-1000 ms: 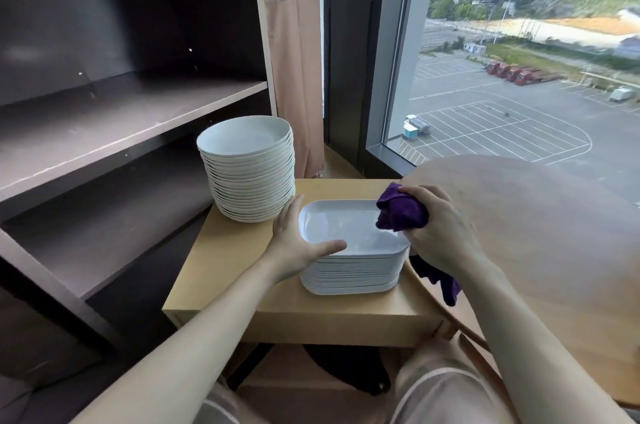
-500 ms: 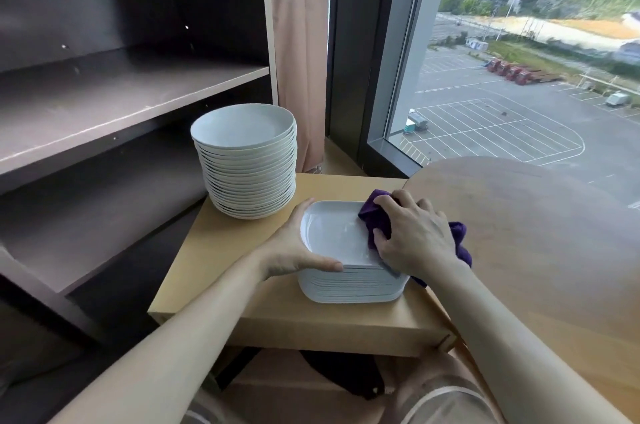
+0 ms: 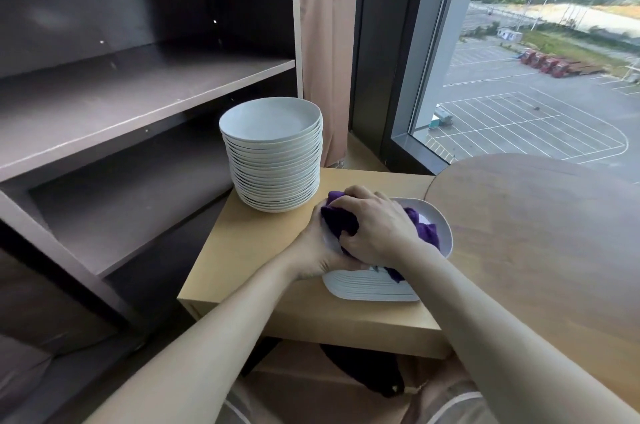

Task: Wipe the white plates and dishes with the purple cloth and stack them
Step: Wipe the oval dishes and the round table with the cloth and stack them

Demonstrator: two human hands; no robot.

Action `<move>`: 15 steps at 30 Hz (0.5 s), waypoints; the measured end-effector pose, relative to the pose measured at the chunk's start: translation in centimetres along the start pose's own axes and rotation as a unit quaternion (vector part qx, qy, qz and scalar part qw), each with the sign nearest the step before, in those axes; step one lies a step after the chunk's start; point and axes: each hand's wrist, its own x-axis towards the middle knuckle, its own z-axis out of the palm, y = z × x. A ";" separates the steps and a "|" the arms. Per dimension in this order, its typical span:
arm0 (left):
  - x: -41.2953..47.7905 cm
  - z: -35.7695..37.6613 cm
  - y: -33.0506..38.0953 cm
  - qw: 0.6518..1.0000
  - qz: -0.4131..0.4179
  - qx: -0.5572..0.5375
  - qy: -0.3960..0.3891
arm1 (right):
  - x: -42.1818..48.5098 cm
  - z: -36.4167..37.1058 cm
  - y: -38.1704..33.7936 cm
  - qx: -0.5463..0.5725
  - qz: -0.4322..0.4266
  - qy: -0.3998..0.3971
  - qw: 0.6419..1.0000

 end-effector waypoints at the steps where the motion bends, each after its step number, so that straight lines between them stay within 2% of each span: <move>1: 0.1 0.0 -0.1 1.000 -0.001 0.001 0.004 | -0.1 -0.1 -0.3 0.009 -0.008 -0.011 1.000; 8: -0.8 -0.7 -0.5 0.999 -0.033 0.013 -0.017 | -1.4 -1.7 -0.2 0.075 -0.027 -0.068 0.994; 15: -1.6 -0.7 0.0 0.998 -0.043 0.033 -0.011 | -3.8 -2.5 0.7 0.051 0.000 -0.068 0.996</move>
